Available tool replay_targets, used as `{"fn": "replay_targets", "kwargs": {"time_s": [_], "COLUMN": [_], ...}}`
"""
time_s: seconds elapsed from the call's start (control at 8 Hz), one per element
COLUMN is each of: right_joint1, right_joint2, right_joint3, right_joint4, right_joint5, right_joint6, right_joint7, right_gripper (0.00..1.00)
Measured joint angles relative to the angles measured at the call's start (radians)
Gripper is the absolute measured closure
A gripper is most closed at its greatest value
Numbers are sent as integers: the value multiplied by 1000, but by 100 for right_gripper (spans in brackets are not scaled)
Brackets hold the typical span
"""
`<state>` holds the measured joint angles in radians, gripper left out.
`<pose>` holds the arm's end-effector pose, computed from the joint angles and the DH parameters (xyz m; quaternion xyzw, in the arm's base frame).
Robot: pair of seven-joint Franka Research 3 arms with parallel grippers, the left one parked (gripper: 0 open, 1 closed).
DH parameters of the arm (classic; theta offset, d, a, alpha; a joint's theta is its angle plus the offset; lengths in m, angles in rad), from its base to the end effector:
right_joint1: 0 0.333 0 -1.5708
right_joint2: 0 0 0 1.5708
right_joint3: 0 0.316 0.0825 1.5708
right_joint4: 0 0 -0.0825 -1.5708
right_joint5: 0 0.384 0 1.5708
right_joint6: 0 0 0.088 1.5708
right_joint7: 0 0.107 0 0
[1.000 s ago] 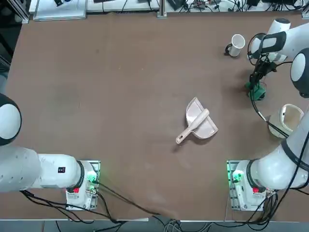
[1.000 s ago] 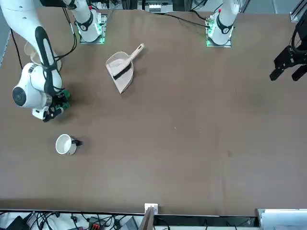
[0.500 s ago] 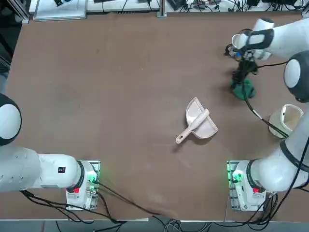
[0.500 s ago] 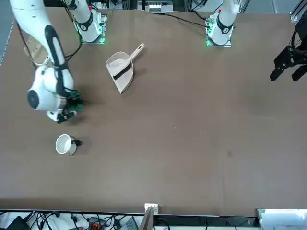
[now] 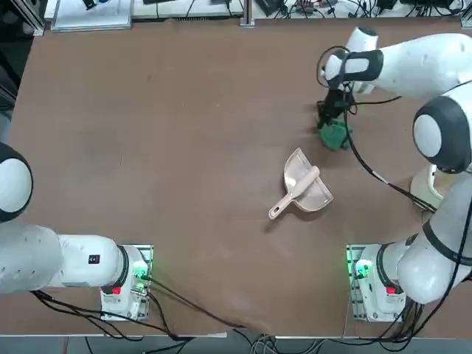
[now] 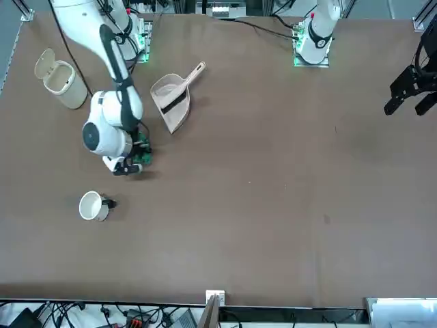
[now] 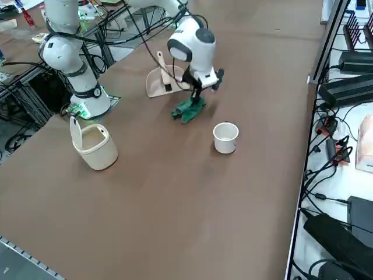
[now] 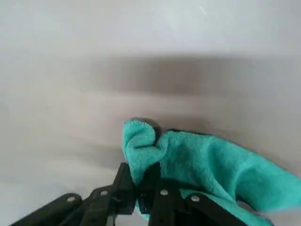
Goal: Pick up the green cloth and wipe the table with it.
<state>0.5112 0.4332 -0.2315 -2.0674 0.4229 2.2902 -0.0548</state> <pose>0.5451 0.1662 0.2104 -0.9911 -0.0175 0.1013 0.0844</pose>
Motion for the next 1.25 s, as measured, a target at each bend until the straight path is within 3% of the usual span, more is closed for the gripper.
{"fn": "replay_targets", "kwargs": {"time_s": [0.25, 0.75, 1.25], "right_joint1": [37, 46, 113], "right_joint2": [-1, -6, 4], "right_joint3": [0, 0, 3], "right_joint4": [101, 307, 345], "right_joint5": [0, 2, 3], "right_joint6": [-29, -201, -218], "right_joint7": [110, 275, 403], "right_gripper": [94, 94, 94]}}
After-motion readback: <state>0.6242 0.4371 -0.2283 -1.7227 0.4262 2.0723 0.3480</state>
